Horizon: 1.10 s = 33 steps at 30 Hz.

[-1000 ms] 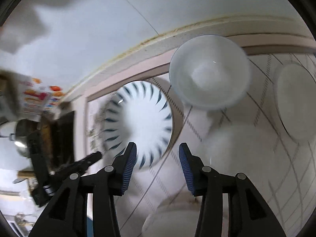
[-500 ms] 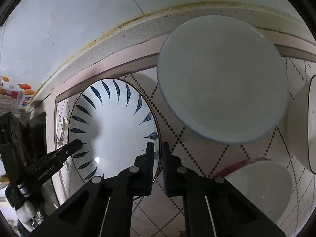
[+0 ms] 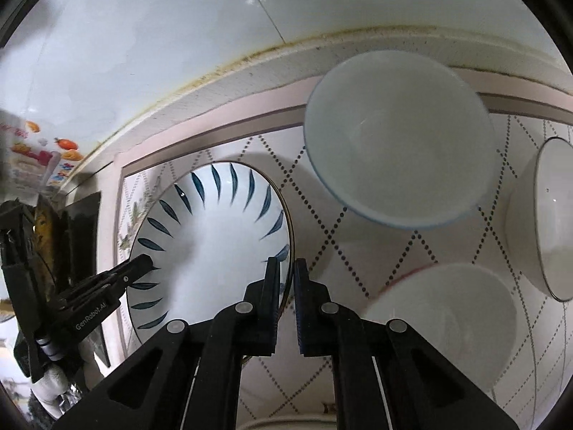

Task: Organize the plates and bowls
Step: 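Grasp the rim of the blue-striped plate with both tools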

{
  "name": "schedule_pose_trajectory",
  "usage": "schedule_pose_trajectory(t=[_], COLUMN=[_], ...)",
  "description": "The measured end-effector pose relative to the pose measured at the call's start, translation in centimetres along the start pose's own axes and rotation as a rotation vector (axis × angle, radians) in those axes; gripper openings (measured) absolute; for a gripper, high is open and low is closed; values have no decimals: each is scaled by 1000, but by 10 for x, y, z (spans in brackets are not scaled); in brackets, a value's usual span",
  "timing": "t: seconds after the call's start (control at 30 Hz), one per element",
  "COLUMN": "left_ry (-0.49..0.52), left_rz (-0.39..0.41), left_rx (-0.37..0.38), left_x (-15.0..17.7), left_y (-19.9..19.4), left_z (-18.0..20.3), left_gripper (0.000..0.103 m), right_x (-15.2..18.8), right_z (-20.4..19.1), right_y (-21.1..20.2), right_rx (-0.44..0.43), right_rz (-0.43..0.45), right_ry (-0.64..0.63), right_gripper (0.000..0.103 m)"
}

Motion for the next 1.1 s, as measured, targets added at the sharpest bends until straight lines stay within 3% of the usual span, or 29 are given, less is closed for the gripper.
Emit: schedule_pose_trajectory(t=[0.33, 0.63, 0.87, 1.1], left_ry=[21, 92, 142, 188], left_rz=[77, 108, 67, -4], left_rx=[39, 56, 52, 43], left_x=[49, 96, 135, 166], left_y=[-64, -101, -88, -53], left_z=[30, 65, 91, 108], left_gripper=[11, 11, 11, 11], right_x=[54, 126, 171, 209], right_z=[-12, 11, 41, 82], right_y=[-72, -130, -150, -131], right_rx=[-40, -54, -77, -90], right_rz=[78, 138, 165, 133], right_ry=[-79, -97, -75, -16], right_gripper=[9, 9, 9, 9])
Point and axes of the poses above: each gripper's, at about its wrist camera, not at the fingertips, and y roughly the way its jaws point, z to its right, x to its underside, the point moved 9 cm from there along y, roughly the way its jaws point, and after that the axes turned 10 degrees about -z, right-handed, at the moved point
